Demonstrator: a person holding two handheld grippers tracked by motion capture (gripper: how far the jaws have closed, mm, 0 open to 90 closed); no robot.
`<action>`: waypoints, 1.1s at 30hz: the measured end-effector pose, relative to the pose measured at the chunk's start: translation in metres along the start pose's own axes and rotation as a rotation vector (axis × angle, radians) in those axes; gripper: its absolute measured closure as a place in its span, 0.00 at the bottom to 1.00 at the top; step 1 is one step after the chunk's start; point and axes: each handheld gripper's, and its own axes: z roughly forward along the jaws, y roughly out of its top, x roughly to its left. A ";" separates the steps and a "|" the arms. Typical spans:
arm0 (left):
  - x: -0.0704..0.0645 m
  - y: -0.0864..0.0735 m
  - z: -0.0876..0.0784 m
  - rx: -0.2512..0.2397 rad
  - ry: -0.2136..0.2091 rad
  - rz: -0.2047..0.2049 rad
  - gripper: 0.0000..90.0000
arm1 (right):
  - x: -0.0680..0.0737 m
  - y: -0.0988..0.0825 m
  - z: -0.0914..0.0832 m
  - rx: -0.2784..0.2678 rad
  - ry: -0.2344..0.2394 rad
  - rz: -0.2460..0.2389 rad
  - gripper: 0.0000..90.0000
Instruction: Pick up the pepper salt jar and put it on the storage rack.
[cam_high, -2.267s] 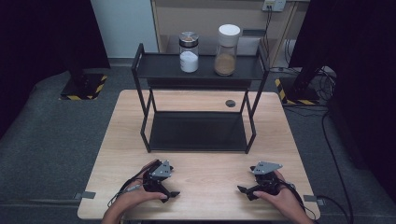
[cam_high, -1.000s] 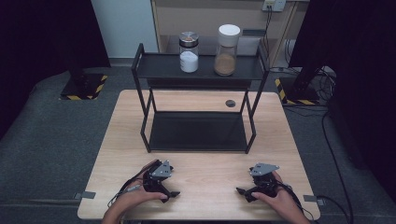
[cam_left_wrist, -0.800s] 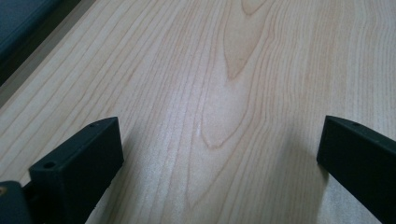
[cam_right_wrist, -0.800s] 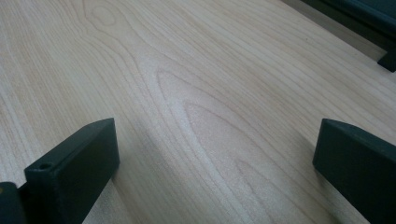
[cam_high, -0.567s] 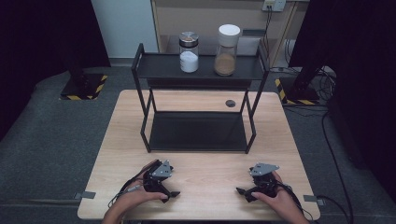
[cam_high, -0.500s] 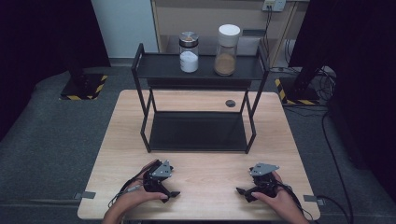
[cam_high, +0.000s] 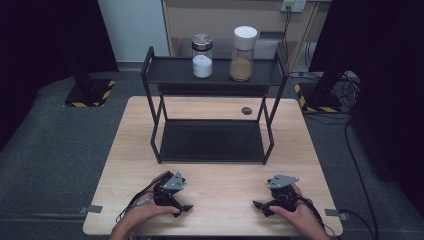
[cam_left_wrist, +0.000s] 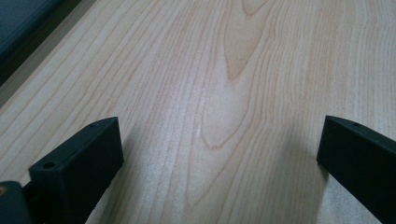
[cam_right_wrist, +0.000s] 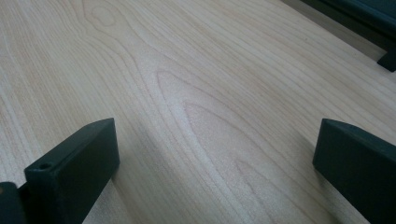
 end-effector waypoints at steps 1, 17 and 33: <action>0.000 0.000 0.000 0.000 0.000 0.000 0.00 | 0.000 0.000 0.000 0.000 0.000 0.000 0.01; 0.000 0.000 0.000 0.001 0.001 -0.001 0.00 | 0.000 0.000 0.000 0.000 -0.002 0.001 0.01; -0.001 0.000 0.000 0.001 0.002 -0.003 0.00 | 0.002 0.000 0.000 0.000 -0.007 0.007 0.01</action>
